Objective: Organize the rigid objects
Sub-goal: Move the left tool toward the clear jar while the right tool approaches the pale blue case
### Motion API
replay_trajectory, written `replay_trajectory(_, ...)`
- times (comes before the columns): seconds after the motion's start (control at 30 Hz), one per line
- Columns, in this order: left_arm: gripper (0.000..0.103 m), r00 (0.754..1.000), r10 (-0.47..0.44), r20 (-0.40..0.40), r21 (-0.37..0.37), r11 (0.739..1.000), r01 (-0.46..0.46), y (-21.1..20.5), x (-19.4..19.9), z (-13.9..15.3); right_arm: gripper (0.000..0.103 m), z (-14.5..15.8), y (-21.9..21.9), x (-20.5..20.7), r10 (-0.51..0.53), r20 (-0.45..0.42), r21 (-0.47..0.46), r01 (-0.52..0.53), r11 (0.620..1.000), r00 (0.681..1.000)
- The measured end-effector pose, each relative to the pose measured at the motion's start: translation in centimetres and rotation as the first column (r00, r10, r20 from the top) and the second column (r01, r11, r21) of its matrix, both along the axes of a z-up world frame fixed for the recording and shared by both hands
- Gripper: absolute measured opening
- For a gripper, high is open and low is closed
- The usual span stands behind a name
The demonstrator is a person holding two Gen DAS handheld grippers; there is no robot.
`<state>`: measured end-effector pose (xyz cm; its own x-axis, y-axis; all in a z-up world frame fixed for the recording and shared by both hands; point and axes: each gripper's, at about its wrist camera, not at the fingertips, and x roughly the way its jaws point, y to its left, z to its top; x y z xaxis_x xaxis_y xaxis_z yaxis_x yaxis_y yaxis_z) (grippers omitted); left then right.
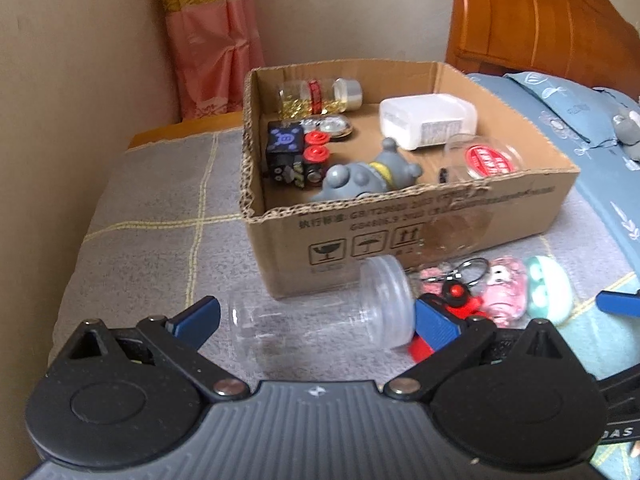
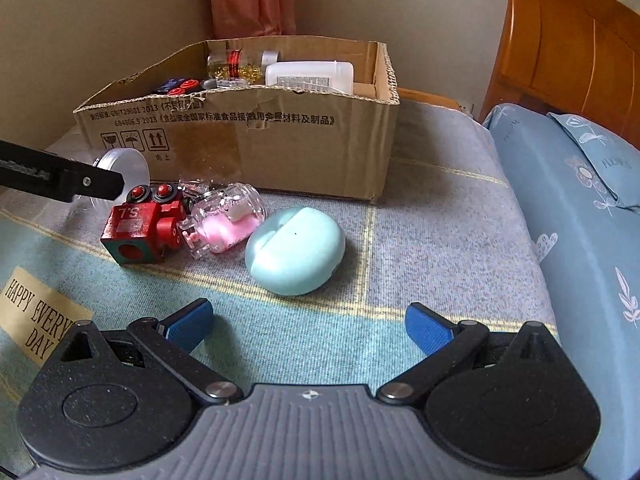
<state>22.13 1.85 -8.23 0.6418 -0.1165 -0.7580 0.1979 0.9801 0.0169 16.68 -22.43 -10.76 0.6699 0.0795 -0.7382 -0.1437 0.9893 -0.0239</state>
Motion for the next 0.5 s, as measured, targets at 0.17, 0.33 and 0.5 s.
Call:
replay_trajectory(0.17,0.102,0.999,0.028,-0.034,-0.026,0.999,-0.029,0.7,0.7,-0.6,0.103,0.0,0.0,1.0,-0.001,0.012,0.001,0.001,1.0,1.0)
replay_trajectory(0.33,0.102,0.998,0.038,-0.046,-0.04,0.998,-0.04,0.9,0.9,-0.9,0.103,-0.2,-0.1,2.2,-0.044,0.033,0.004,0.043,0.999,0.999)
replay_trajectory(0.5,0.102,0.997,0.054,-0.056,-0.033,0.998,-0.056,1.2,1.0,-1.2,0.103,-0.1,-1.2,2.5,-0.087,0.041,0.004,0.087,0.996,0.995)
